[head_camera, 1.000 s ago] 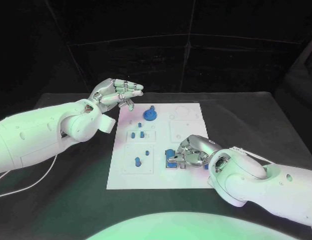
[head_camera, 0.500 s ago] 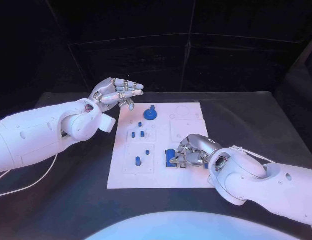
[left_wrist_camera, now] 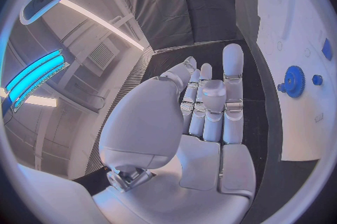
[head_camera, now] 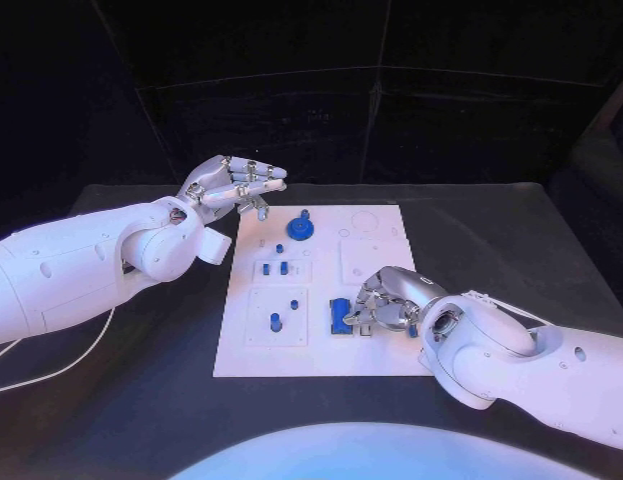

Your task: Assemble the parts on the task board

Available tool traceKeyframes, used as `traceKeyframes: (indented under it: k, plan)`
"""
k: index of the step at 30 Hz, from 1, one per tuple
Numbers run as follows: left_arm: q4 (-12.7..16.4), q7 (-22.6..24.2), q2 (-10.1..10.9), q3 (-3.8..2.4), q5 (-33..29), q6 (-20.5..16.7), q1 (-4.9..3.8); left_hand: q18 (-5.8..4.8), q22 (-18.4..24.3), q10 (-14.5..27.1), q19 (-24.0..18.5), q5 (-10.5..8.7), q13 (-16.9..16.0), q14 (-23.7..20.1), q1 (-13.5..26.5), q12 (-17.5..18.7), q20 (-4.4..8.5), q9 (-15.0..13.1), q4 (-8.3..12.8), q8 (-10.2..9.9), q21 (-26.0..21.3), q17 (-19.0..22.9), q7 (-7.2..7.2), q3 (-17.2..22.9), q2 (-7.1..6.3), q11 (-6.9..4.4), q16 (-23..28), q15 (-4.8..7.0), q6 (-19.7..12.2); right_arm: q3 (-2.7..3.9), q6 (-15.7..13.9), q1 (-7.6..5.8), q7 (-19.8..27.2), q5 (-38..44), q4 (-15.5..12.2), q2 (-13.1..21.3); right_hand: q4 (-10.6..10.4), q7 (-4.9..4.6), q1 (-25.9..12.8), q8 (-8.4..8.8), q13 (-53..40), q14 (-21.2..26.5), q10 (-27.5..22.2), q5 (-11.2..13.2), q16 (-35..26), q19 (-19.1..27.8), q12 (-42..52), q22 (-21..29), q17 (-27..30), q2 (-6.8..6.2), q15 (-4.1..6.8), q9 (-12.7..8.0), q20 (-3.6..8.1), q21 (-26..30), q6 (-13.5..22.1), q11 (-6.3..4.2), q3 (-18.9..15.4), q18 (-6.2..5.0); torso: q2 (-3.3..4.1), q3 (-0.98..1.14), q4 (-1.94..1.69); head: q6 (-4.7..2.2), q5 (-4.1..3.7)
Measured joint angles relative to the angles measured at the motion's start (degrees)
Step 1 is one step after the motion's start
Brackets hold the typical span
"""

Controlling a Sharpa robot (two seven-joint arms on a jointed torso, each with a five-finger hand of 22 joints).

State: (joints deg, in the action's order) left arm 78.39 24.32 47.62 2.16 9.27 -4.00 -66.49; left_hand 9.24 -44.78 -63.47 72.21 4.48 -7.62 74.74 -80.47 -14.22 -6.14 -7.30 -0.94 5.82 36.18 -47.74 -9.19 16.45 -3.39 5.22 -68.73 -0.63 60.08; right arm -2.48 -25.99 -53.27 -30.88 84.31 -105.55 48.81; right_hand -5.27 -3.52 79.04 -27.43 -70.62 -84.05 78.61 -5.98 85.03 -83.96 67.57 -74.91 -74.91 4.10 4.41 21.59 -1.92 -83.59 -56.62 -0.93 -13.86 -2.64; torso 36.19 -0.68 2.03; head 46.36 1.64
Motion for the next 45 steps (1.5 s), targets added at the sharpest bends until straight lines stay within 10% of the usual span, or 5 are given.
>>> traceKeyframes:
  k: [19, 45]
  plan:
    - [0.0, 0.0, 0.0, 0.02, 0.0, 0.0, 0.01, 0.00, 0.1, 0.0, 0.0, 0.00, 0.0, 0.0, 0.0, 0.0, 0.00, 0.0, 0.2, 0.0, 0.0, 0.0, 0.00, -0.2, 0.00, 0.00, 0.0, 0.00, 0.0, 0.02, -4.2, -0.03, 6.5, -2.1, -5.4, 15.4, -1.9, -1.51, -2.7, 5.36, 2.8, 0.0, -1.3, -4.8, -0.4, -0.2, -3.8, 0.0, 0.0, 1.35, -0.84, -2.4, -0.58, 0.6, 2.3, 1.56, -1.9, -0.01, -0.11, -0.08, 0.12, -0.81, -2.16]
    - [0.4, 0.0, 0.3, 0.02, 0.0, 0.0, 0.01, 0.00, 0.1, 0.0, 0.0, 0.00, 0.0, 0.0, 0.0, 0.0, 0.00, 0.0, 0.2, 0.0, 0.0, 0.0, 0.00, -0.2, 0.00, 0.00, 0.0, 0.00, 0.0, -0.07, 4.3, 0.10, 0.0, 4.4, -1.5, 13.0, -3.7, -1.00, -4.1, 6.52, -2.3, 0.0, 2.2, -5.5, 1.4, -0.2, 3.7, 0.0, 0.0, -0.02, -0.84, -1.4, -0.62, -0.7, -0.5, 1.13, -4.7, -0.01, 0.03, -0.01, -0.03, -0.73, -2.52]
